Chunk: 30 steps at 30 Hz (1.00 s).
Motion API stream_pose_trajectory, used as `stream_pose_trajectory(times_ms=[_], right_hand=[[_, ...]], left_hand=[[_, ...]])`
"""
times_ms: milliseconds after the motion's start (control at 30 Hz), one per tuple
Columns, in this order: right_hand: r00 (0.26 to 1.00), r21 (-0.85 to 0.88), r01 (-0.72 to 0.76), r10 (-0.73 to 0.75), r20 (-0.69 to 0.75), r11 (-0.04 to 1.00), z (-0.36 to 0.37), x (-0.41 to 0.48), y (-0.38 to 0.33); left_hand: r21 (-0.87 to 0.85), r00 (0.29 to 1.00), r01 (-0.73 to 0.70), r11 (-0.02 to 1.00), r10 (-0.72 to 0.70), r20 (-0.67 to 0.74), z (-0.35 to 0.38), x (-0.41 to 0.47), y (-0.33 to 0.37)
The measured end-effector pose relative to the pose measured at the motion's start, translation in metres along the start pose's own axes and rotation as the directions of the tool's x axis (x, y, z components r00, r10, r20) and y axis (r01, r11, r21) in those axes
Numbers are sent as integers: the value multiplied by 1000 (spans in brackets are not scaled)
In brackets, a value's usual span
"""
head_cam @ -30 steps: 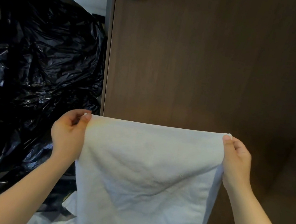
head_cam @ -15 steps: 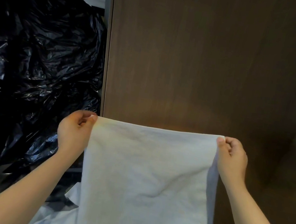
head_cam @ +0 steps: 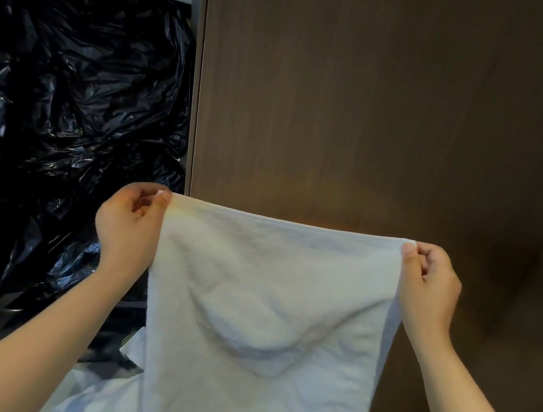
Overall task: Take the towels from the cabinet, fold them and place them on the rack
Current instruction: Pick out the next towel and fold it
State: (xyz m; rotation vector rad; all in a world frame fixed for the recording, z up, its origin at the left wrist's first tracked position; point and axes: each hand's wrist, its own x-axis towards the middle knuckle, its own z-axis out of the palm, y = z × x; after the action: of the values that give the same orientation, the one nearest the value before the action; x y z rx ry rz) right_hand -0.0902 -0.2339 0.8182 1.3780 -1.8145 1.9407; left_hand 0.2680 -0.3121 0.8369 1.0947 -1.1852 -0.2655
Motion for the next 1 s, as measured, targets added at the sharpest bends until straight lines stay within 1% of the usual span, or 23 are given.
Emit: stream_pose_trajectory(times_ms=[133, 233, 333, 367, 433, 500, 633, 700, 767, 833, 900, 1000], right_hand=[[999, -16, 25, -26, -48, 1000, 0, 5, -9], [998, -53, 49, -50, -32, 997, 2, 1, -13], [997, -21, 9, -11, -72, 1000, 0, -3, -17], [996, 11, -17, 17, -87, 1000, -2, -5, -18], [992, 76, -60, 68, -109, 995, -4, -10, -25], [989, 123, -70, 85, -123, 990, -2, -19, -36], [988, 215, -39, 70, -140, 976, 10, -39, -63], [994, 232, 41, -15, -111, 972, 15, -49, -75], [989, 240, 147, -142, -36, 960, 18, -59, -86], [971, 237, 212, -231, 58, 948, 20, -67, -94], [950, 223, 247, -281, 138, 943, 23, -74, -100], [935, 220, 250, -294, 197, 943, 26, -83, -107]], left_hand=[[-14, 1000, -6, 1000, 6, 5, 3, 5, 10], [-3, 996, 85, 996, -85, 36, 10, -1, 11], [-74, 983, 174, 982, -169, 64, 11, -9, 17], [-104, 983, 175, 979, -169, 72, 10, -12, 22], [-148, 989, 125, 981, -112, 97, 8, -20, 35], [-218, 986, 94, 971, -61, 155, 9, -33, 51], [-351, 955, 170, 921, -66, 289, 21, -58, 68], [-367, 936, 204, 908, -71, 344, 26, -64, 70], [-385, 918, 239, 891, -78, 389, 28, -70, 73], [-386, 901, 260, 885, -78, 428, 30, -76, 76], [-377, 886, 283, 882, -90, 455, 31, -82, 78], [-377, 884, 320, 869, -132, 447, 31, -90, 80]])
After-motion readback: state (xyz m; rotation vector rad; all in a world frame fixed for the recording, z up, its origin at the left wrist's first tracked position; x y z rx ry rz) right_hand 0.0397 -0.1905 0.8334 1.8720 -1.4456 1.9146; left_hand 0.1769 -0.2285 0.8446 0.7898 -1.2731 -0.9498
